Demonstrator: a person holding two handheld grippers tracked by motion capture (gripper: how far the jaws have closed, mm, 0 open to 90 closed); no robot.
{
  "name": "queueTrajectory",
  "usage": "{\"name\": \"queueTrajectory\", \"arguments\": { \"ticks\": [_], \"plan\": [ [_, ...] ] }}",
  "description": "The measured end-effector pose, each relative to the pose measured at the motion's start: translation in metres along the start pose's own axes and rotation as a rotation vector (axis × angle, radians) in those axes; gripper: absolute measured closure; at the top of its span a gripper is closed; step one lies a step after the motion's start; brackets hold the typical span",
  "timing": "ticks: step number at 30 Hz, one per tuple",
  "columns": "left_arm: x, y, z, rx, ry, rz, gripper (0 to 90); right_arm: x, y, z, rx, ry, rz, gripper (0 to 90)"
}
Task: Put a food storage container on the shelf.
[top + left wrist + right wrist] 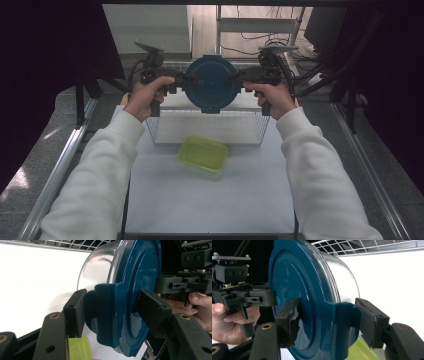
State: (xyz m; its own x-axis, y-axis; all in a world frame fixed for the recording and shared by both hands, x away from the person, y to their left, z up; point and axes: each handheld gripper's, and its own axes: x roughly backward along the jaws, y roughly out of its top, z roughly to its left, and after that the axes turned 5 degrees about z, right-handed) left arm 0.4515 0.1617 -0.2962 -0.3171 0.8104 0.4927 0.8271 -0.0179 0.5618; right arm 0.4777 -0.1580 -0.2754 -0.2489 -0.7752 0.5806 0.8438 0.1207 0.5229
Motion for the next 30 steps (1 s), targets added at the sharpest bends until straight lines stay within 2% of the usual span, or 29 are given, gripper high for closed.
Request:
{"name": "queueTrajectory", "arguments": {
  "ticks": [8, 14, 16, 17, 18, 19, 24, 30],
  "plan": [
    [-0.011, 0.005, 0.015, 0.03, -0.012, -0.003, 41.4, -0.009, 0.008, -0.012, -0.041, -0.006, 0.016, 38.2],
    [-0.013, 0.008, 0.02, 0.048, -0.02, -0.01, 41.5, -0.012, 0.012, -0.017, -0.055, -0.005, 0.012, 38.5],
    [-0.015, 0.009, 0.023, 0.074, -0.027, -0.016, 41.5, -0.013, 0.014, -0.019, -0.068, -0.004, 0.009, 38.5],
    [-0.015, 0.009, 0.023, 0.074, -0.027, -0.016, 41.5, -0.013, 0.014, -0.019, -0.068, -0.004, 0.009, 38.5],
    [-0.016, 0.011, 0.026, 0.097, -0.037, -0.014, 41.4, -0.014, 0.015, -0.02, -0.083, -0.005, 0.008, 38.5],
    [-0.016, 0.011, 0.026, 0.097, -0.037, -0.014, 41.4, -0.014, 0.015, -0.02, -0.083, -0.005, 0.008, 38.5],
    [-0.02, 0.015, 0.032, 0.148, -0.048, -0.025, 41.1, -0.018, 0.02, -0.025, -0.127, -0.005, 0.013, 38.3],
    [-0.023, 0.017, 0.036, 0.184, -0.049, -0.033, 41.1, -0.021, 0.022, -0.031, -0.17, 0.002, 0.008, 37.9]
  ]
}}
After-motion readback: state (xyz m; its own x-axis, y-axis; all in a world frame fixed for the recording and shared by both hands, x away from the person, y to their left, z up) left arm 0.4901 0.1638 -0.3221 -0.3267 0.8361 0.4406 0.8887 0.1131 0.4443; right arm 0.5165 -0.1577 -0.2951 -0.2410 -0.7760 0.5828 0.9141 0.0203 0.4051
